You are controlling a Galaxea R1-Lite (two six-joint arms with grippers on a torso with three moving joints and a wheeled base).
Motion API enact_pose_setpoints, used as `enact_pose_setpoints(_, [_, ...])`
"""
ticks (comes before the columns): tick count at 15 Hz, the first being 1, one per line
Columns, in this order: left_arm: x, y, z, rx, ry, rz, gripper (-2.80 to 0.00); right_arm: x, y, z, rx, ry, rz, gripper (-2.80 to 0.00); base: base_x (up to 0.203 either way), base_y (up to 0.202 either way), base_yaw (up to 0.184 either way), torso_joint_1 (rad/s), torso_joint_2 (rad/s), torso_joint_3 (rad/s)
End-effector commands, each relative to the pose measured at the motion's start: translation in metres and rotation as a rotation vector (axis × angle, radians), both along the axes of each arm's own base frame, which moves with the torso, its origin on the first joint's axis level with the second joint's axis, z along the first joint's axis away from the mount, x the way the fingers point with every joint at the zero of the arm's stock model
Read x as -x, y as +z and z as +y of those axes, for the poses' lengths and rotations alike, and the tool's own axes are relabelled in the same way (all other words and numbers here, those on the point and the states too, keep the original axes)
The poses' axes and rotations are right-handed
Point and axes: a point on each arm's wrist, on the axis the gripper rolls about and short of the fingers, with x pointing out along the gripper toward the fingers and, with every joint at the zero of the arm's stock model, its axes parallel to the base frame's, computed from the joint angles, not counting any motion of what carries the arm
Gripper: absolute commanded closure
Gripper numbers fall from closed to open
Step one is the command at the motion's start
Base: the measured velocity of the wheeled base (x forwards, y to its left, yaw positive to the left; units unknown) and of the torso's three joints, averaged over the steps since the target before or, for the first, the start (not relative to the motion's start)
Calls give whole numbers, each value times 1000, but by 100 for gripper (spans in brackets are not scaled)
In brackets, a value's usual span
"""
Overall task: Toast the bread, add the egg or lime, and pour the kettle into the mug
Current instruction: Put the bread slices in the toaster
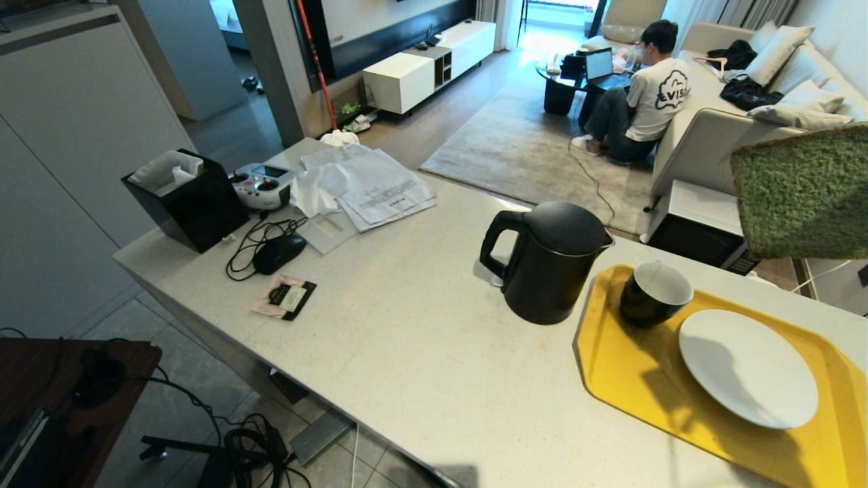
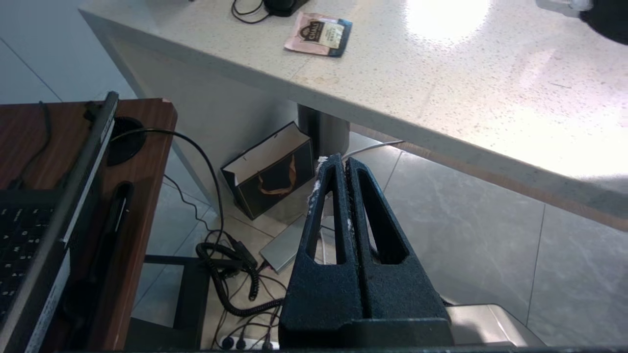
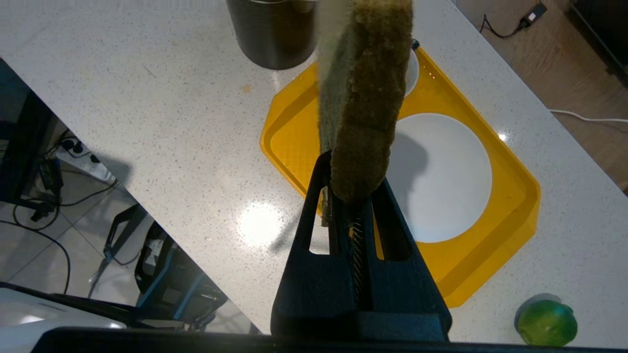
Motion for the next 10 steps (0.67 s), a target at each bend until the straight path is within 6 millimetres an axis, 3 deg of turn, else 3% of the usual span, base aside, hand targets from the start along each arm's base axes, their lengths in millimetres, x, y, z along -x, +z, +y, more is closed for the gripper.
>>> enact_pose_setpoints(1, [0, 0, 0, 0, 0, 1, 0, 1, 0, 0, 1, 1, 3, 0, 0, 0, 0, 106, -188, -80])
enact_pose_setpoints(10, [0, 0, 0, 0, 0, 1, 0, 2, 0, 0, -2, -2, 2, 0, 0, 0, 0, 48, -86, -43])
